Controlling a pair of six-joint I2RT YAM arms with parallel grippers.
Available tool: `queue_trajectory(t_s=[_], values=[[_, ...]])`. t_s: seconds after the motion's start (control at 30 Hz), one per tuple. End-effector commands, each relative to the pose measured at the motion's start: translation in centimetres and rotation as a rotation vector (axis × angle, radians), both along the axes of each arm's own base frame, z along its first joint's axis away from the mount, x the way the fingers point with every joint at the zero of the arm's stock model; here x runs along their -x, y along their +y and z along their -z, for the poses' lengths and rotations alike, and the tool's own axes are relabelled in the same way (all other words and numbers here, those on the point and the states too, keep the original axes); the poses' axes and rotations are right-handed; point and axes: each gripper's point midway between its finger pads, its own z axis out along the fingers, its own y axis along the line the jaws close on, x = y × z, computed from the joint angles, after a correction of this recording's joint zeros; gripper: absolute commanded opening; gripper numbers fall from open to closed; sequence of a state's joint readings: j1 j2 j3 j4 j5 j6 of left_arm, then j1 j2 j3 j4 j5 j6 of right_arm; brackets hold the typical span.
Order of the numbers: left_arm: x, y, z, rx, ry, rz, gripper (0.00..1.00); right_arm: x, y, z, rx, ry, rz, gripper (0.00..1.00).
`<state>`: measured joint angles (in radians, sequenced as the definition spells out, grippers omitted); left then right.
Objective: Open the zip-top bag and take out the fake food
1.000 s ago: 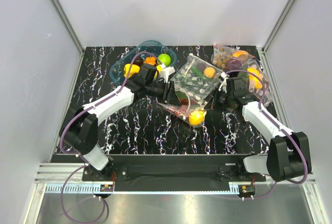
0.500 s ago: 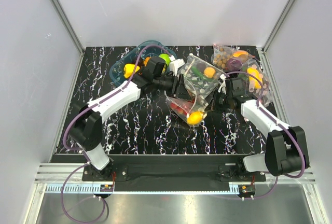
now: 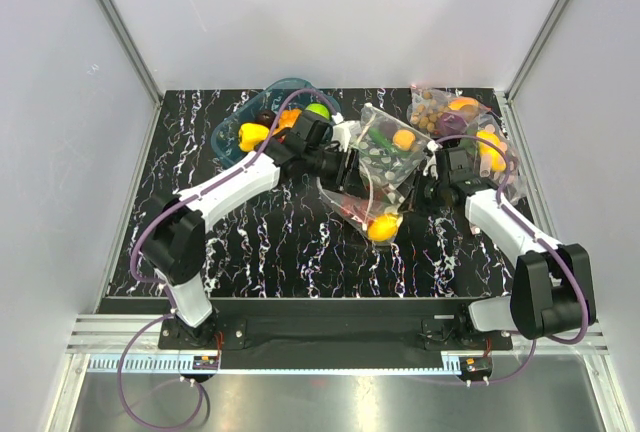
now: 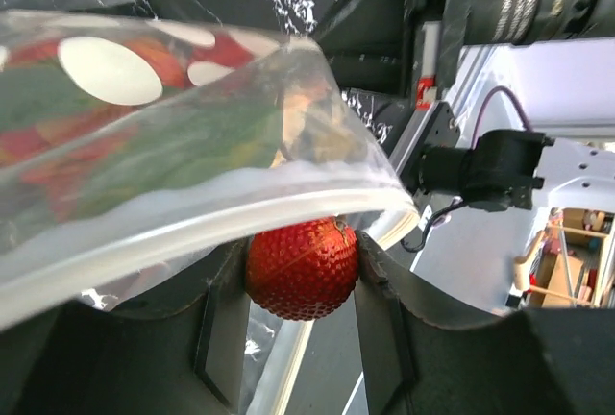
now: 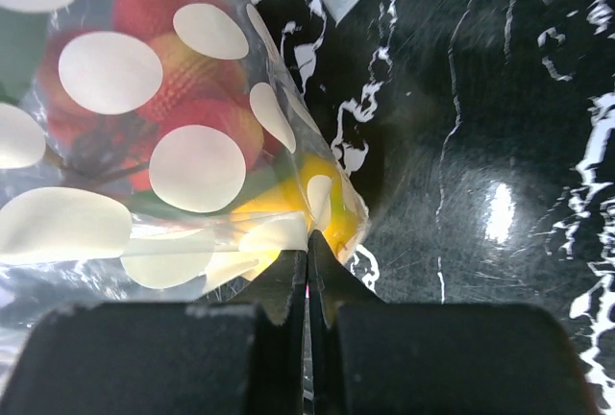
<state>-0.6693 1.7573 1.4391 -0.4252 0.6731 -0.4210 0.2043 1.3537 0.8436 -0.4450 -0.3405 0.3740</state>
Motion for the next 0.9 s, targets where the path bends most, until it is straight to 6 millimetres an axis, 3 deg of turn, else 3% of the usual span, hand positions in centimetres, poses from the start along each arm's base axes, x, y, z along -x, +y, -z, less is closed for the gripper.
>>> queue_trajectory(t_s=[0.0,0.27,0.4,0.63,0.87], values=[[0.1,-0.1,-1.7,0.007,-0.066,0.026,0.00,-2.1,-0.8,-2.5,0.032,-0.082,0.040,0.00],[2.4,2.0,-1.1,-0.040,-0.050,0.046,0.00,-2.7,-1.9,-1.2,0.068,-0.039,0.067,0.00],[3.0,2.8,-1.9,-0.034,-0.064,0.036,0.00,-3.0,-2.8,-0.6,0.076,-0.015,0.092,0.00],[3.6,3.0,-3.8,0.001,-0.092,0.027,0.00,-3.2,-3.3,1.1,0.080,0.044,0.094,0.00],[3.6,2.5,-4.6,0.046,-0.093,0.028,0.00,-3.5,-3.0,1.5,0.071,0.062,0.074,0.00]])
